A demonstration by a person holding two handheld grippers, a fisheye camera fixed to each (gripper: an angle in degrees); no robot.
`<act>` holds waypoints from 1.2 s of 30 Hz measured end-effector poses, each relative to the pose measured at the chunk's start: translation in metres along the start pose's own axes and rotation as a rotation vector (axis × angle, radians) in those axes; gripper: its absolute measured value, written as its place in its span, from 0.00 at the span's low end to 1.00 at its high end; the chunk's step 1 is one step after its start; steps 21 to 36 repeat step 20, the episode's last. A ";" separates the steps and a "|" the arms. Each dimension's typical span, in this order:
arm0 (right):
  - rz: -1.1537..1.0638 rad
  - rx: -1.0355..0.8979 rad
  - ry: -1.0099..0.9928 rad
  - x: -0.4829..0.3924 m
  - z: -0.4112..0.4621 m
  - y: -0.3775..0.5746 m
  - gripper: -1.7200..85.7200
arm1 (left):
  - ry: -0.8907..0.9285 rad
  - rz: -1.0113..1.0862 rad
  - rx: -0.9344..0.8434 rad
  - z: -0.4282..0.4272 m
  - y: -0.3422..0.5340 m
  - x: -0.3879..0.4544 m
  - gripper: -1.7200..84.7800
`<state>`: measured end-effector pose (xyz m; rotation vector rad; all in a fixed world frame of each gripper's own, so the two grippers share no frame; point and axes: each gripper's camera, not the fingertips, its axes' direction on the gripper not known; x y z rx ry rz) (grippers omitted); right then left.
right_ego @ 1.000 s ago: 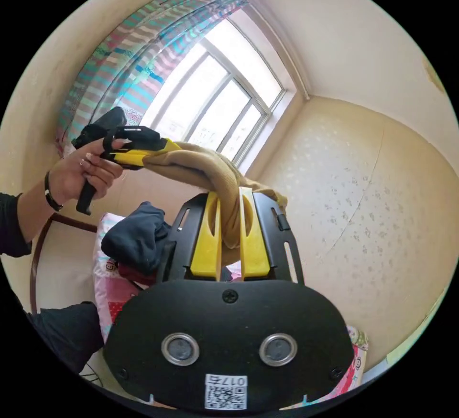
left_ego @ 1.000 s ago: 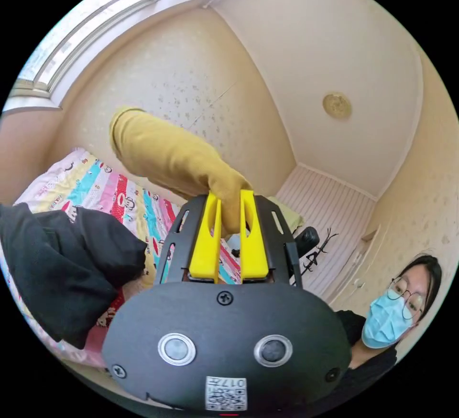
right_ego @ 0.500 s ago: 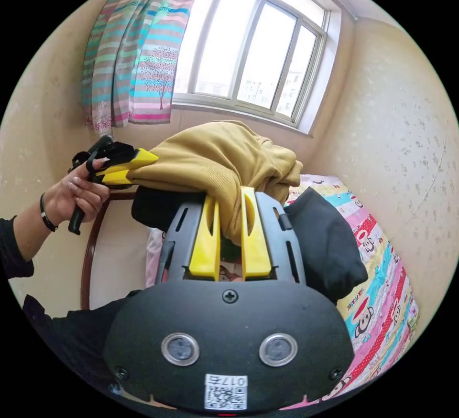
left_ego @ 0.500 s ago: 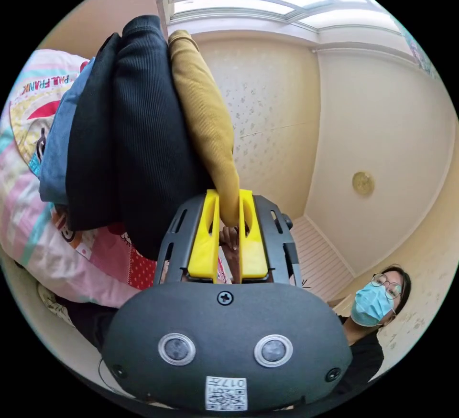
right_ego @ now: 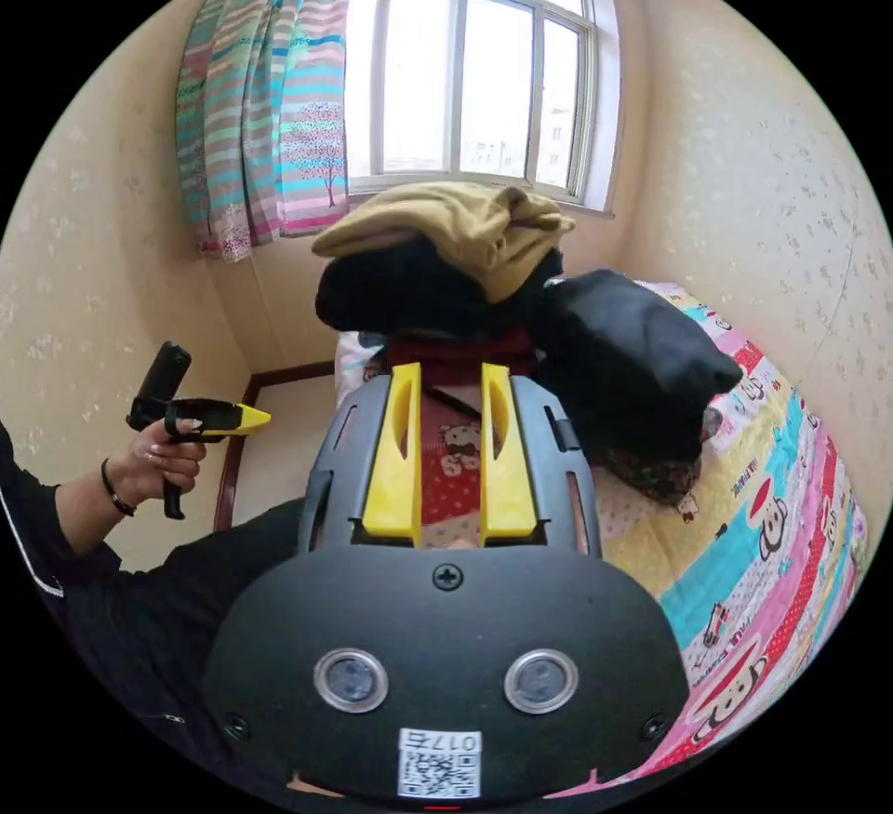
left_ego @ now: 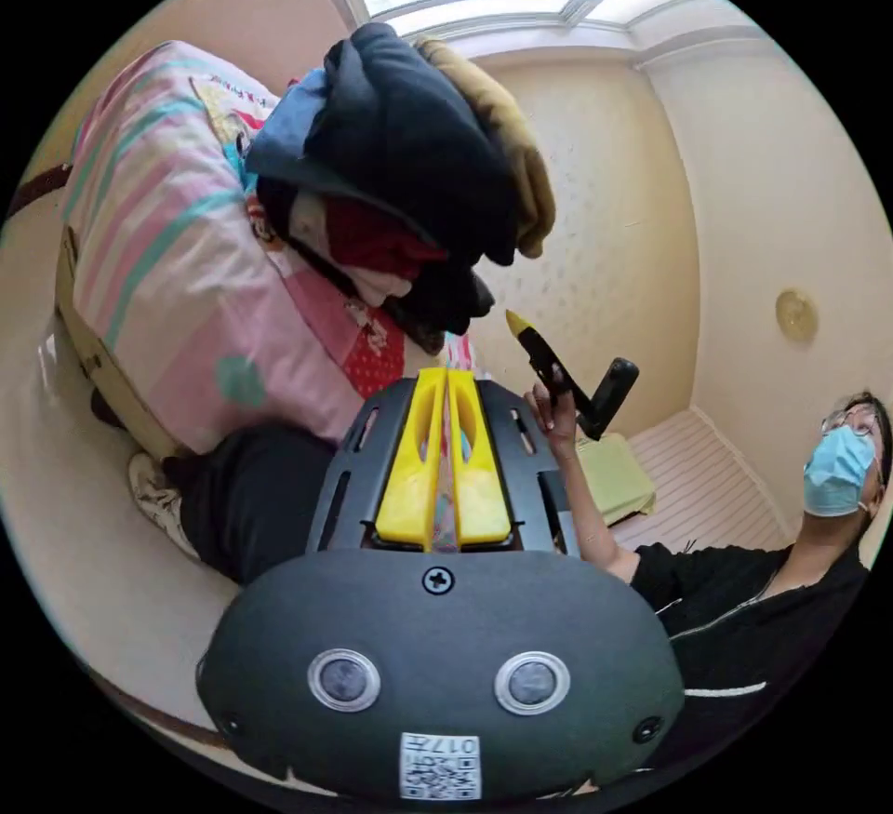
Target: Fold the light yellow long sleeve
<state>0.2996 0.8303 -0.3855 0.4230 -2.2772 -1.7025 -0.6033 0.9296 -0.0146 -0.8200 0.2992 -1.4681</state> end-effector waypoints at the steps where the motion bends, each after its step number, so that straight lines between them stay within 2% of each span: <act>1: 0.035 -0.108 0.070 0.010 0.012 0.048 0.12 | -0.028 0.025 -0.050 0.010 0.005 0.006 0.01; 3: 0.093 -0.241 0.156 0.028 0.020 0.117 0.11 | -0.124 0.176 -0.243 0.054 0.012 0.043 0.01; 4: 0.186 -0.317 0.180 0.043 0.014 0.154 0.10 | -0.149 0.215 -0.276 0.064 0.010 0.054 0.01; 5: 0.231 -0.308 0.162 0.049 0.003 0.169 0.10 | -0.179 0.293 -0.326 0.088 0.006 0.081 0.01; 8: 0.366 -0.095 0.027 0.076 -0.070 0.223 0.10 | -0.081 0.473 -0.382 0.153 -0.010 0.159 0.01; 10: 0.422 0.058 0.036 0.102 -0.122 0.256 0.09 | -0.048 0.570 -0.375 0.194 -0.017 0.210 0.01; 13: 0.423 0.175 0.094 0.133 -0.158 0.306 0.08 | -0.113 0.629 -0.326 0.261 -0.023 0.279 0.01; 15: 0.529 0.170 0.021 0.160 -0.151 0.350 0.07 | -0.099 0.656 -0.325 0.316 -0.019 0.311 0.01; 16: 0.641 0.092 -0.070 0.181 -0.132 0.383 0.07 | -0.100 0.675 -0.329 0.331 -0.015 0.315 0.01; 17: 0.697 0.035 -0.111 0.189 -0.120 0.400 0.06 | -0.155 0.693 -0.351 0.365 -0.005 0.317 0.01; 19: 0.800 0.234 -0.249 0.205 -0.124 0.457 0.04 | -0.337 0.710 -0.495 0.425 0.014 0.309 0.01; 20: 0.824 0.238 -0.269 0.212 -0.128 0.461 0.04 | -0.471 0.757 -0.665 0.469 0.033 0.303 0.01; 36: 0.824 0.238 -0.269 0.212 -0.128 0.461 0.04 | -0.471 0.757 -0.665 0.469 0.033 0.303 0.01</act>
